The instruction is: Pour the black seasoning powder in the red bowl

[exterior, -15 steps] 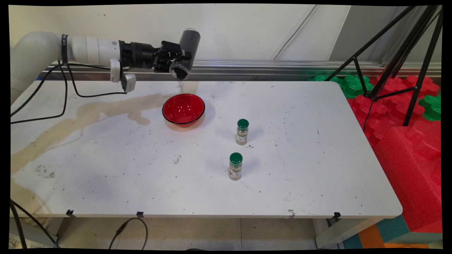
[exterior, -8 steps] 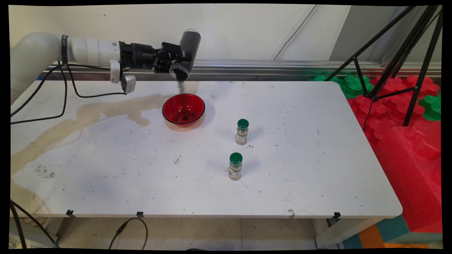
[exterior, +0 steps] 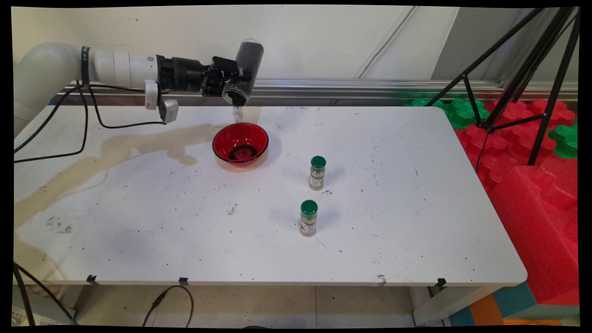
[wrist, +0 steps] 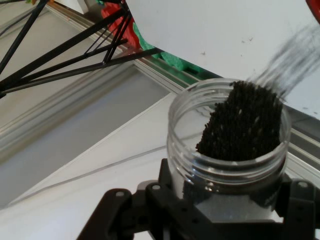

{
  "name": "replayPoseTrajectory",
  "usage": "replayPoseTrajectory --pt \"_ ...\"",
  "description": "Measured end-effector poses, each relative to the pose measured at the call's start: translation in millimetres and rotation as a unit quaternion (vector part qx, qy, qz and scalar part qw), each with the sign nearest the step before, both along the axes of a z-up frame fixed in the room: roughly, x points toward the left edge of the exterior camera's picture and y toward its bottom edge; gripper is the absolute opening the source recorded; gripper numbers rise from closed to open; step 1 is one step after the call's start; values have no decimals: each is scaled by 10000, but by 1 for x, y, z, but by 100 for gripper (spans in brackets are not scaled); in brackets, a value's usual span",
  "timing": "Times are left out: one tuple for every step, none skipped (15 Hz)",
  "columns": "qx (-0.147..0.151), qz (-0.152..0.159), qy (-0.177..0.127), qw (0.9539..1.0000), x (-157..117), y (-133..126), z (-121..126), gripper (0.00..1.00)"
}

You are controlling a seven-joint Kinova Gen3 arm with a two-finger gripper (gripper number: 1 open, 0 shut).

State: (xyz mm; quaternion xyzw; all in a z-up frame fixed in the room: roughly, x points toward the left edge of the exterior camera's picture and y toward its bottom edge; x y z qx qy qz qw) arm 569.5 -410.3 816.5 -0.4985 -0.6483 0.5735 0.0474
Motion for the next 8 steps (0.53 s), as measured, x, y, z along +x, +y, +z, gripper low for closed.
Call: replayPoseTrajectory --pt "0 -2 -3 10000 0 0 0 0" --pt "-1 -6 -7 10000 0 0 0 0" --pt "-4 -8 -11 10000 0 0 0 0" --pt "-5 -11 -15 10000 -1 0 -1 0" --pt "-6 -13 -17 10000 -1 0 -1 0" --pt "-7 -17 -21 10000 -1 -1 -1 0" --pt "-7 -18 -24 10000 -1 -1 -1 0" --pt "-8 -20 -27 10000 -1 -1 -1 0"
